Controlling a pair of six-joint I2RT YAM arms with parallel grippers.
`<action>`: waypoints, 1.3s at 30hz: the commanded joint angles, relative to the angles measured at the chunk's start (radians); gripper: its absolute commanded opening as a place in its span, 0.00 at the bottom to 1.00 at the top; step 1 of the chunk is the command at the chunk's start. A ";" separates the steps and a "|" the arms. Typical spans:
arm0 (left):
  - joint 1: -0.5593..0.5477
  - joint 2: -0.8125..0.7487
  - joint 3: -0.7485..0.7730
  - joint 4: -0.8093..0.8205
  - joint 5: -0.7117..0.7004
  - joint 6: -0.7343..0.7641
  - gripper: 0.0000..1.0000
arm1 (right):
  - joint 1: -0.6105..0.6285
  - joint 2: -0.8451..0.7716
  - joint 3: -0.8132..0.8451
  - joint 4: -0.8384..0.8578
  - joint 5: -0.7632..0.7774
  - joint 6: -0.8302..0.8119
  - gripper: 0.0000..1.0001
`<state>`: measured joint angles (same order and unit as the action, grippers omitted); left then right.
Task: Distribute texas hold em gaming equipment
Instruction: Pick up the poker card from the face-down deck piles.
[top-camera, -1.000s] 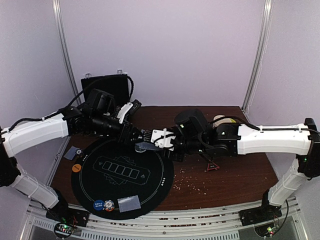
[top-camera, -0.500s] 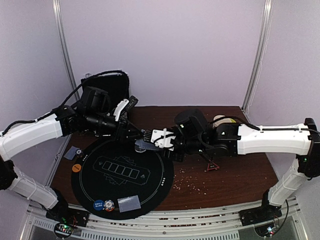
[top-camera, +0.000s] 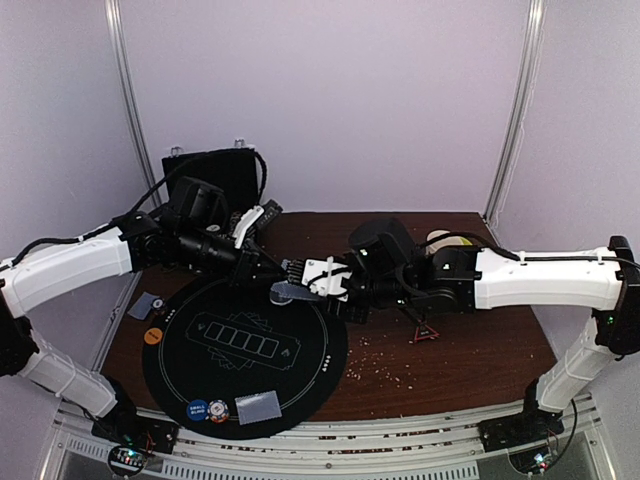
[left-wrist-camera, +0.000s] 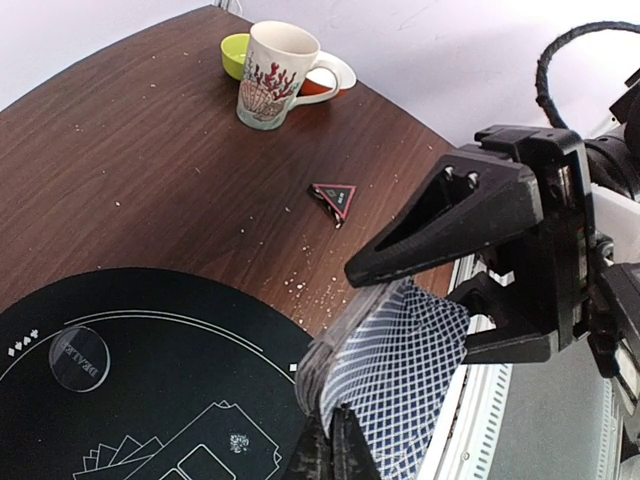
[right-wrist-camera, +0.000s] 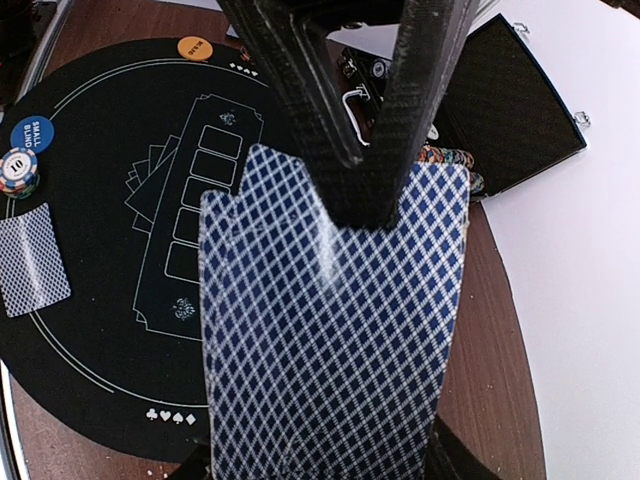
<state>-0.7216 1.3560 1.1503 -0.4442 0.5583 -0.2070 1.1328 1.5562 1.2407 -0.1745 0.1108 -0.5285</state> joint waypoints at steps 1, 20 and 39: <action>0.004 -0.033 0.012 -0.001 0.003 0.008 0.01 | 0.004 -0.019 -0.006 0.013 0.028 0.000 0.49; 0.005 -0.051 0.014 -0.034 -0.002 0.014 0.02 | 0.002 -0.028 -0.023 0.021 0.043 0.009 0.49; 0.084 -0.126 -0.018 0.124 0.066 -0.126 0.00 | -0.025 -0.041 -0.054 0.045 0.041 0.025 0.49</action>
<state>-0.6819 1.2819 1.1500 -0.4564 0.6010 -0.2436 1.1172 1.5517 1.2011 -0.1574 0.1349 -0.5228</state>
